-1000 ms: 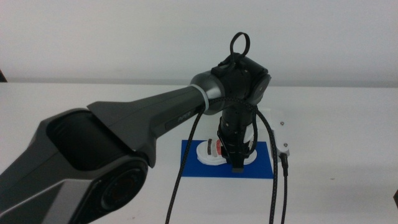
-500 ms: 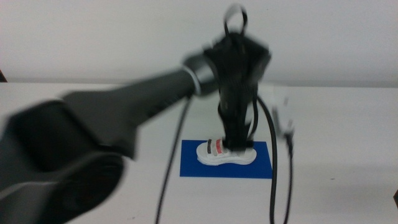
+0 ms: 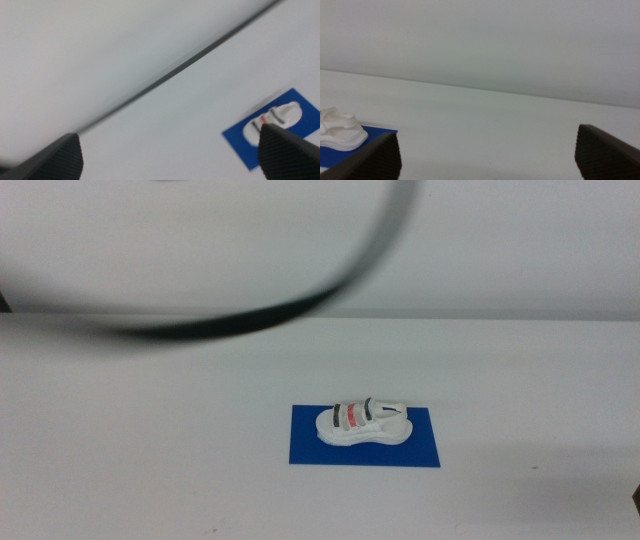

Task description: Use one arm to grab the shoe from the table and place it on the mat.

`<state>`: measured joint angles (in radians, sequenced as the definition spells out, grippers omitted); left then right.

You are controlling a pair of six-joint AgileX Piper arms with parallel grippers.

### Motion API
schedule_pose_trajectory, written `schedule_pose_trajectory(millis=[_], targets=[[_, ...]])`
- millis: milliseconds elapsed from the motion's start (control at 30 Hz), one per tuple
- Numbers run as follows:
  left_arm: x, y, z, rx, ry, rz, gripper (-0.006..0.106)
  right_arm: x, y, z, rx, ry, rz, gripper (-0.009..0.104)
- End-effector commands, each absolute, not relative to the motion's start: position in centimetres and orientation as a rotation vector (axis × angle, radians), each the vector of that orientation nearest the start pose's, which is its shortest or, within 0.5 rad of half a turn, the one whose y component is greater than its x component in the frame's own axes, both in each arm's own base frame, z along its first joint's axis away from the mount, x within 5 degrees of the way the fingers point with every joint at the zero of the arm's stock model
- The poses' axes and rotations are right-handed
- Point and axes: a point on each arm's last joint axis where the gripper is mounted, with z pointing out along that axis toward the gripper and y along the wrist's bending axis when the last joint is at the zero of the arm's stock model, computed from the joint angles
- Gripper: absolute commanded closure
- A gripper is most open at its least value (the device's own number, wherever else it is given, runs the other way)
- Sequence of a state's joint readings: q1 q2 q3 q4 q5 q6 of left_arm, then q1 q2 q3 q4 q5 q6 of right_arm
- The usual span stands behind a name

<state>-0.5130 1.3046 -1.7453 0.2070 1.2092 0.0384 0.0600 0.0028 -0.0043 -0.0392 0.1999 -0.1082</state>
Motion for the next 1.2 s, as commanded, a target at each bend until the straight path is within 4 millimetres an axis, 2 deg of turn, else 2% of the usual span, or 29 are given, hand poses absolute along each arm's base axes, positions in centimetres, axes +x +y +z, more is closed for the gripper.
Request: schedule_pose_trajectory(millis=[0,100,167,400,633,767,933,1167], targets=[[17.7,-6.8,48.5,0.425,2.236,0.007,0.007,5.5,0.3,18.5,-0.170,1.672,-0.075,0.002],[13.5,-3.9,47.9,0.318,2.116,0.010,0.007,5.5,0.3,18.5,-0.170,1.672,-0.075,0.002],[11.4,-2.7,47.0,0.251,2.021,-0.013,0.007,5.5,0.3,18.5,-0.170,1.672,-0.075,0.002],[6.9,-0.5,43.3,0.127,1.784,-0.131,0.007,5.5,0.3,18.5,-0.170,1.672,-0.075,0.002],[5.6,-0.1,38.4,0.034,1.614,-0.237,0.007,5.5,0.3,18.5,-0.170,1.672,-0.075,0.002],[5.0,0.1,34.8,-0.019,1.628,-0.246,0.007,5.5,0.3,18.5,-0.170,1.672,-0.075,0.002],[5.4,-0.4,31.2,0.015,1.596,-0.156,0.007,5.5,0.3,18.5,-0.170,1.672,-0.075,0.002],[6.4,-0.1,26.7,-0.087,1.505,-0.132,0.007,5.5,0.3,18.5,-0.170,1.672,-0.075,0.002]])
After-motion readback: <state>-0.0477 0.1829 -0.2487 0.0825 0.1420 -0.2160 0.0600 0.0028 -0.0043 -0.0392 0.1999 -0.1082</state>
